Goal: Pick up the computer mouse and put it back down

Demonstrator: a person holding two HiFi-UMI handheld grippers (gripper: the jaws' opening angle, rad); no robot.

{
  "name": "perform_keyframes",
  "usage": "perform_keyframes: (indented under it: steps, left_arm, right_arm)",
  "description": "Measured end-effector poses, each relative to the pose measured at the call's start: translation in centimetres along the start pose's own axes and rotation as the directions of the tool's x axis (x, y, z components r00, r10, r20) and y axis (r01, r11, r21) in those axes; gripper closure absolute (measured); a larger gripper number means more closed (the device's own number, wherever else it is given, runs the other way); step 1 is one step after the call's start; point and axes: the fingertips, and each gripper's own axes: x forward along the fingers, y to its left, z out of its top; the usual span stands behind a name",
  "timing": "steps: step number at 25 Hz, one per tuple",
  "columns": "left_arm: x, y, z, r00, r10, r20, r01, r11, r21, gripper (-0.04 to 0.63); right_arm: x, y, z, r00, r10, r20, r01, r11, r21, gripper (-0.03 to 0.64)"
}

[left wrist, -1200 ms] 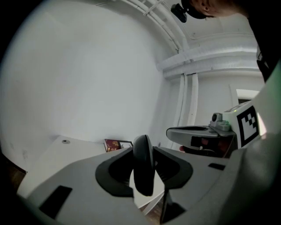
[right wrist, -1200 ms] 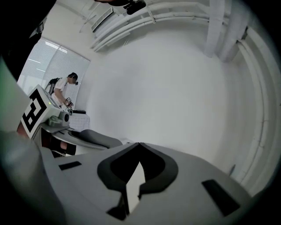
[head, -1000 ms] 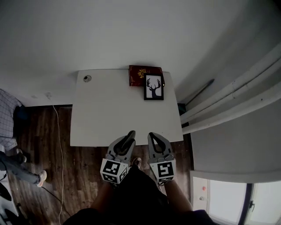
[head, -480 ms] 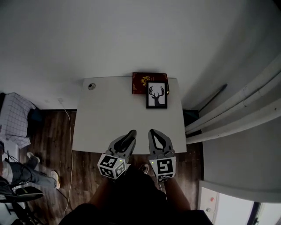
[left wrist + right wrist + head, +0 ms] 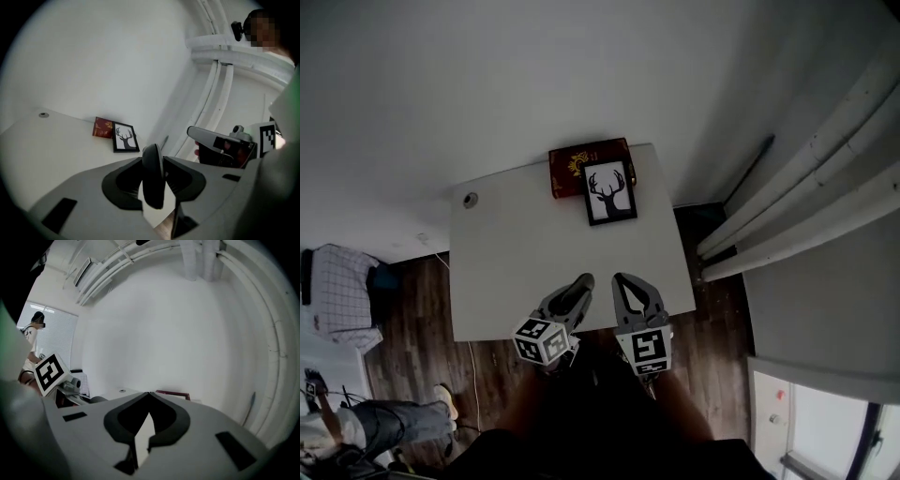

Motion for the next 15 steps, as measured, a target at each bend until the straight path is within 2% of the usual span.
perform_keyframes:
  steps: [3,7,12,15]
  left_arm:
    - [3.0,0.7,-0.7,0.998,-0.03,-0.056,0.03,1.0,0.009,0.463]
    - [6.5,2.0,-2.2,0.986,-0.079,-0.144,0.075,0.997,-0.03,0.463]
    - [10.9,3.6,-5.1,0.939,-0.165,-0.301,0.164,0.986,-0.029,0.463]
    - [13.3,4.0,-5.0,0.921,-0.209,-0.329,0.209,0.977,-0.035,0.463]
  right_arm:
    - [0.0,-2.1,-1.2,0.998,-0.048,-0.032,0.048,0.999,0.009,0.597]
    - [0.7,-4.3,-2.3,0.991,-0.111,-0.071,0.114,0.993,0.028,0.597]
    - [2.3,-5.8,-3.5,0.983,-0.146,-0.113,0.156,0.984,0.089,0.597]
    - [2.6,-6.5,-4.0,0.977,-0.163,-0.137,0.175,0.982,0.076,0.597]
